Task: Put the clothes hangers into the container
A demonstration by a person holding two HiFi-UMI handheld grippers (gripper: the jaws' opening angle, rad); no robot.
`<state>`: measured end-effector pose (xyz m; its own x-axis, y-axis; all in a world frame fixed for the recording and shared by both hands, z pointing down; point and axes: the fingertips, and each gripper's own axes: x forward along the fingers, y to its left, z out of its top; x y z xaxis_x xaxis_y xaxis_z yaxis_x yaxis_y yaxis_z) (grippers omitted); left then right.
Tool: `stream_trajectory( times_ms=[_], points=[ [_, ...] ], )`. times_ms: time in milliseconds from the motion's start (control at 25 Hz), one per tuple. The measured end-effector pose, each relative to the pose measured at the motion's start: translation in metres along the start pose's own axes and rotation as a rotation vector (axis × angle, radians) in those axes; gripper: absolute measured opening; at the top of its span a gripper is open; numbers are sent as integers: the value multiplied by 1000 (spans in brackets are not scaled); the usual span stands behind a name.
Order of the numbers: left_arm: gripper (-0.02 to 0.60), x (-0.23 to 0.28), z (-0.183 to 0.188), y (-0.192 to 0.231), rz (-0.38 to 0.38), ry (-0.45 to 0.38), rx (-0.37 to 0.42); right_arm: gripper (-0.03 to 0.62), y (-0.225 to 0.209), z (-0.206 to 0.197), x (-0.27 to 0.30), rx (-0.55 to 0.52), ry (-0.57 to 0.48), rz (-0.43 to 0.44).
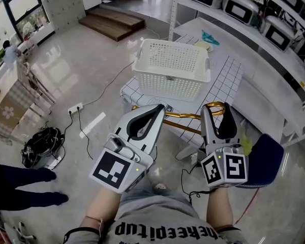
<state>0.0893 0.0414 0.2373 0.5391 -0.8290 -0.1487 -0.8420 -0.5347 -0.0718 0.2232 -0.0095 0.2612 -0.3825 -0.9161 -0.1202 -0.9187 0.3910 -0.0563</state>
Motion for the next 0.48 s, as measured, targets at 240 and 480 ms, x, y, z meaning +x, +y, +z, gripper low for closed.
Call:
stream_trajectory(
  times_ms=[240,480],
  points=[
    [20,19,-10,14,-14,37,-20,262,-10,-2,25,18,-7,-11],
    [20,45,-6,46,-41,-2,-13,262,-14,0,60,11,-3,-42]
  ],
)
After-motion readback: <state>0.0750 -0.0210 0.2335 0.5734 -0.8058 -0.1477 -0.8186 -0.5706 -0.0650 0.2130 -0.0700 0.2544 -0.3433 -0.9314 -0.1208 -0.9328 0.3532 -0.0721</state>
